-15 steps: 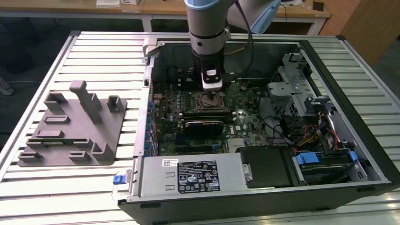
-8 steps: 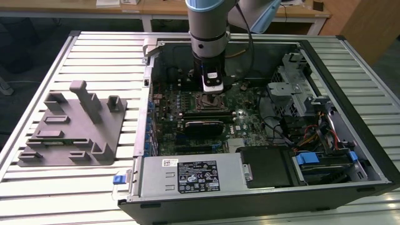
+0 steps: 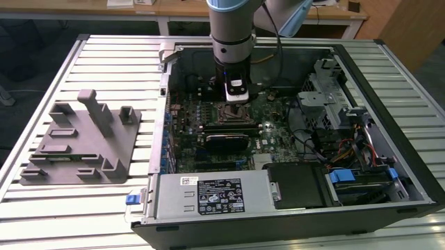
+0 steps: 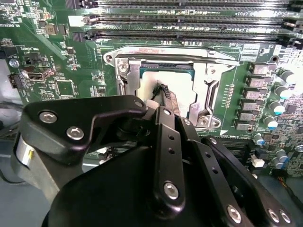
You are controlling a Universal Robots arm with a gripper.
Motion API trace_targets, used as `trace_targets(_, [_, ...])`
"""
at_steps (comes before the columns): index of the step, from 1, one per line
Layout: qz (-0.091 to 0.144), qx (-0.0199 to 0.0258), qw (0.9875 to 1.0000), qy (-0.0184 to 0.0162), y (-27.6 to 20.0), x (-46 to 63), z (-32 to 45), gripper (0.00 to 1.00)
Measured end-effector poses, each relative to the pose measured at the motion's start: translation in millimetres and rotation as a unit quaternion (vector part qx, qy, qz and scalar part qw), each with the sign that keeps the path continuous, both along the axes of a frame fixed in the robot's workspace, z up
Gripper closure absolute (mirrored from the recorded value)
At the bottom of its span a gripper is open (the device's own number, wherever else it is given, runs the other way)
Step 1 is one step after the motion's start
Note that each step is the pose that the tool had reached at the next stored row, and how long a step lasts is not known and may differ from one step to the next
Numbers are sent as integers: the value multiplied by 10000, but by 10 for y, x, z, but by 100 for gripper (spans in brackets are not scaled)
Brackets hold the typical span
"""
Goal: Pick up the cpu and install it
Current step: 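Install the first cpu locking lever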
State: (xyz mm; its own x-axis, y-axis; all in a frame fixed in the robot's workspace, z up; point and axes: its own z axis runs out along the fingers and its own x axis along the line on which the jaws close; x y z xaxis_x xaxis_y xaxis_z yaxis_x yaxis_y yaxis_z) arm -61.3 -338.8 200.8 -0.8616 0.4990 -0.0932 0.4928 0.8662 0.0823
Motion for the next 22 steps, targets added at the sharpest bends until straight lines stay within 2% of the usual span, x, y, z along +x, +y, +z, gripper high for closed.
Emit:
trace_targets(9, [82, -25, 10000, -1, 0, 0, 100, 89])
trace_targets(14, [243, -51, 9997, -1, 1, 0, 151, 89])
trace_targets(17, [394, -94, 9992, -1, 0, 0, 157, 89])
trace_targets(22, [676, -227, 9975, 1, 0, 0, 158, 89])
